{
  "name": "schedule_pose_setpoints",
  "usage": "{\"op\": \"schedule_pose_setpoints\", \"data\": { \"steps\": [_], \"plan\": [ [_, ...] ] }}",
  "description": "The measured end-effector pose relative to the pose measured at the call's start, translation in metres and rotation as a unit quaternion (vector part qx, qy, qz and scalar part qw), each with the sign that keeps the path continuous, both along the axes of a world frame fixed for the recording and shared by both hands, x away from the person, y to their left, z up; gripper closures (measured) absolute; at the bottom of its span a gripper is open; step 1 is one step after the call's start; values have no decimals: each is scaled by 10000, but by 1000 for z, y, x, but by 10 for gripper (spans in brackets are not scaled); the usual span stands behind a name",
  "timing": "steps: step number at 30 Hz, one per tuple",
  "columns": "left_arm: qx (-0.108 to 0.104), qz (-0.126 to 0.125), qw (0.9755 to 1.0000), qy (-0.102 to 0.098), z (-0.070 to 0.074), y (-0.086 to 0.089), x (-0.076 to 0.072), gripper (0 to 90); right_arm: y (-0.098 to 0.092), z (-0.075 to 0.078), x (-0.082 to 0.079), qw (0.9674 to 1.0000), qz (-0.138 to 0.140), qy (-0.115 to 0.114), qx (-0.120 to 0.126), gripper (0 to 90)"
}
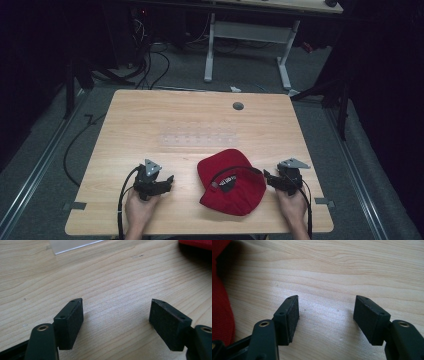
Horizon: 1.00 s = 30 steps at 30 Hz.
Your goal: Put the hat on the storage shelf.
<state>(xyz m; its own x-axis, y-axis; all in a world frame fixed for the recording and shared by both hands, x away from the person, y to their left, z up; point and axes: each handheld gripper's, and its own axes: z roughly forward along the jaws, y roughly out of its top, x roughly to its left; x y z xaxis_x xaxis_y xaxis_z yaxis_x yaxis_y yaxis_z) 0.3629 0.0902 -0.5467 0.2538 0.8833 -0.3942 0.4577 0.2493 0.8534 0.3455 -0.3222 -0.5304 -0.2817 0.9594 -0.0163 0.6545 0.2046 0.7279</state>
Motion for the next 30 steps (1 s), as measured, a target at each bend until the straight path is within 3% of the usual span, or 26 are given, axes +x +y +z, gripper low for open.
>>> {"op": "schedule_pose_setpoints", "data": {
  "steps": [30],
  "plan": [
    [3,-4,10000,5,0,0,-1,275,1,0,0,10000,-4,7,-8,371]
  ]
}}
